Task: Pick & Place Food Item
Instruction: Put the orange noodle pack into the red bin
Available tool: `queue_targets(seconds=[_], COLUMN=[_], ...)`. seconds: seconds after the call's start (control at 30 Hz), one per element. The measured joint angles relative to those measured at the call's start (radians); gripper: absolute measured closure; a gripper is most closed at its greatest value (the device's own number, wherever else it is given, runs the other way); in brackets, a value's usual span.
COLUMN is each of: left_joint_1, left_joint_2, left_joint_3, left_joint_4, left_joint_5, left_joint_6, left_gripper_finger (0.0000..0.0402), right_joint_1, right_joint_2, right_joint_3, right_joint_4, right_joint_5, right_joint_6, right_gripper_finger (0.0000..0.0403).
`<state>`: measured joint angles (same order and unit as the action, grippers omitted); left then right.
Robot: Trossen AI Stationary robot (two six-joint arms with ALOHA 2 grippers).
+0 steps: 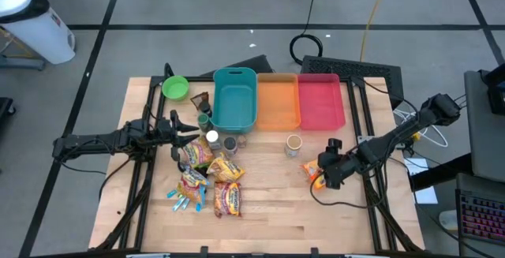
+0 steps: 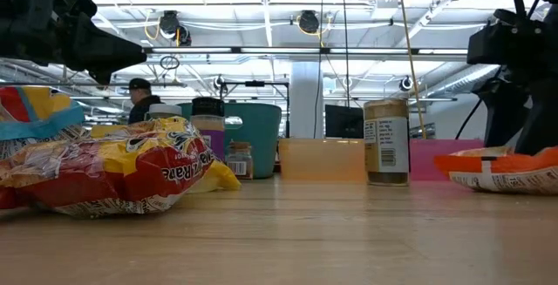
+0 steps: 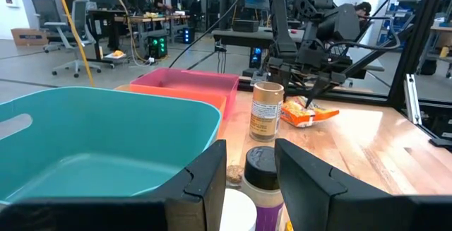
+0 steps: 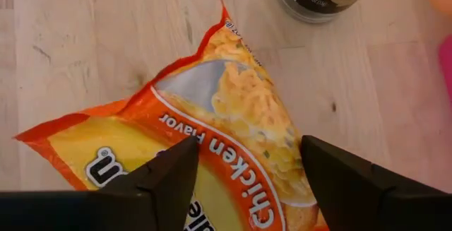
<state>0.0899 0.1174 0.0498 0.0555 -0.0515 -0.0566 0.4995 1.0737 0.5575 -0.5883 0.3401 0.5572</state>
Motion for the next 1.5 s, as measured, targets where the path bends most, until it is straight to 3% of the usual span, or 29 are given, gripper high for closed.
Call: queue_targets(seconds=[0.17, 0.4, 0.63, 1.03, 1.33, 1.5], left_joint_1=[0.000, 0.000, 0.000, 0.000, 0.000, 0.000], left_joint_2=[0.000, 0.000, 0.000, 0.000, 0.000, 0.000], left_joint_3=[0.000, 0.000, 0.000, 0.000, 0.000, 0.000], left_joint_4=[0.000, 0.000, 0.000, 0.000, 0.000, 0.000], left_joint_5=[0.000, 0.000, 0.000, 0.000, 0.000, 0.000], left_joint_6=[0.000, 0.000, 0.000, 0.000, 0.000, 0.000], left_gripper_finger=[0.0275, 0.0275, 0.0275, 0.0275, 0.0275, 0.0275], right_joint_1=[-0.001, -0.023, -0.029, -0.029, -0.029, -0.029], right_joint_2=[0.000, -0.001, -0.017, -0.244, -0.414, -0.450], right_joint_3=[0.000, 0.001, 0.000, 0.029, 0.031, 0.031], right_joint_4=[0.005, 0.060, 0.063, 0.087, 0.345, 0.571], right_joint_5=[-0.010, -0.126, -0.138, -0.135, -0.122, 0.024], right_joint_6=[-0.031, -0.107, -0.133, -0.169, -0.401, -0.590], right_gripper_finger=[0.0207, 0.0272, 0.0321, 0.0375, 0.0383, 0.0383])
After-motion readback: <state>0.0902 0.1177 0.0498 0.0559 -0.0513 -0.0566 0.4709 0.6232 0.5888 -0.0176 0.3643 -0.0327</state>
